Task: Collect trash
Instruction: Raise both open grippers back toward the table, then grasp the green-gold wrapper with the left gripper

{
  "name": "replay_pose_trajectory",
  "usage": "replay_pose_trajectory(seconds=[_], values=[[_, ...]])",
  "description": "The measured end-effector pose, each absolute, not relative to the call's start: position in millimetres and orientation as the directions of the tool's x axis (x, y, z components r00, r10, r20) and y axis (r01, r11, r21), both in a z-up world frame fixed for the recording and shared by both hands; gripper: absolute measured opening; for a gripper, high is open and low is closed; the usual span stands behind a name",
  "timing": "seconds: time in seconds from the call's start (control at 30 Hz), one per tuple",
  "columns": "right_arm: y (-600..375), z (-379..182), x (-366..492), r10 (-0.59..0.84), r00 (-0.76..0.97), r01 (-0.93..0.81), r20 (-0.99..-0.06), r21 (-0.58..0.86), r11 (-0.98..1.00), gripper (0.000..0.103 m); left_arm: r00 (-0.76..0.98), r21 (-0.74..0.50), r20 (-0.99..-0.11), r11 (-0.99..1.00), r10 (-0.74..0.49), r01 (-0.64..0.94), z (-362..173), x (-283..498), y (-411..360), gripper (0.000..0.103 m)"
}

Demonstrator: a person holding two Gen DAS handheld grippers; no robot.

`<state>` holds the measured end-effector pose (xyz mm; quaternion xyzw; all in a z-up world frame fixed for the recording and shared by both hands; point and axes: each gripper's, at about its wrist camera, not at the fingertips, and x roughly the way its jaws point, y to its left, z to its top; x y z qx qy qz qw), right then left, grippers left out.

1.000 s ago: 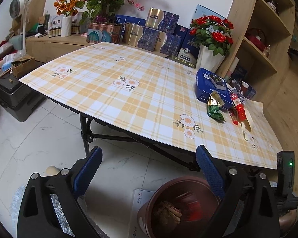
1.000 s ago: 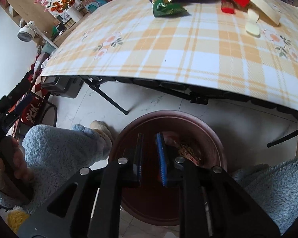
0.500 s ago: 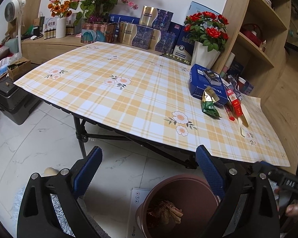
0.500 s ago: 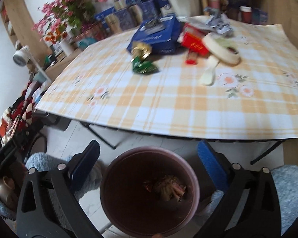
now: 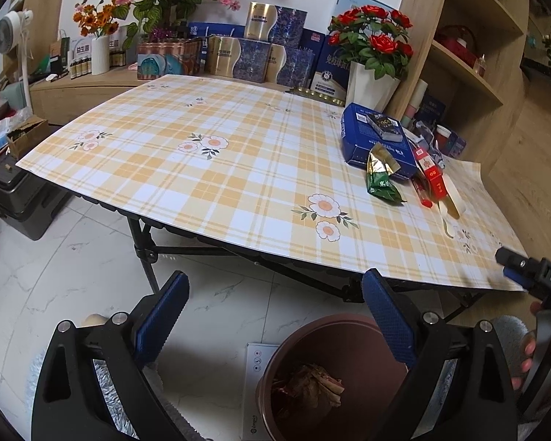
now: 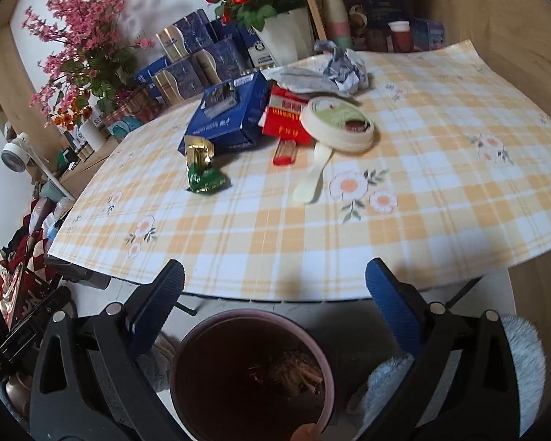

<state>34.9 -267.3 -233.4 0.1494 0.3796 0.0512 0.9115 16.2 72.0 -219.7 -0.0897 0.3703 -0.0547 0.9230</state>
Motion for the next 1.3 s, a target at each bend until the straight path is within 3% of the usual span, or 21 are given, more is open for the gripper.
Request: replay_pose_trajectory(seconds=[0.67, 1.03, 1.3], values=[[-307, -206, 41, 0.133, 0.764, 0.038, -0.631, 0.250, 0.968, 0.097, 0.712, -0.205, -0.634, 0.953, -0.302, 0.223, -188, 65, 16, 0.093], [-337, -227, 66, 0.077, 0.733, 0.116, -0.676, 0.236, 0.965, 0.097, 0.649, -0.212, -0.678, 0.937, -0.346, 0.278, -198, 111, -15, 0.092], [-350, -243, 89, 0.109, 0.712, 0.129, -0.693, 0.282, 0.951, 0.097, 0.577, -0.258, -0.727, 0.927, -0.373, 0.273, -214, 169, -43, 0.083]])
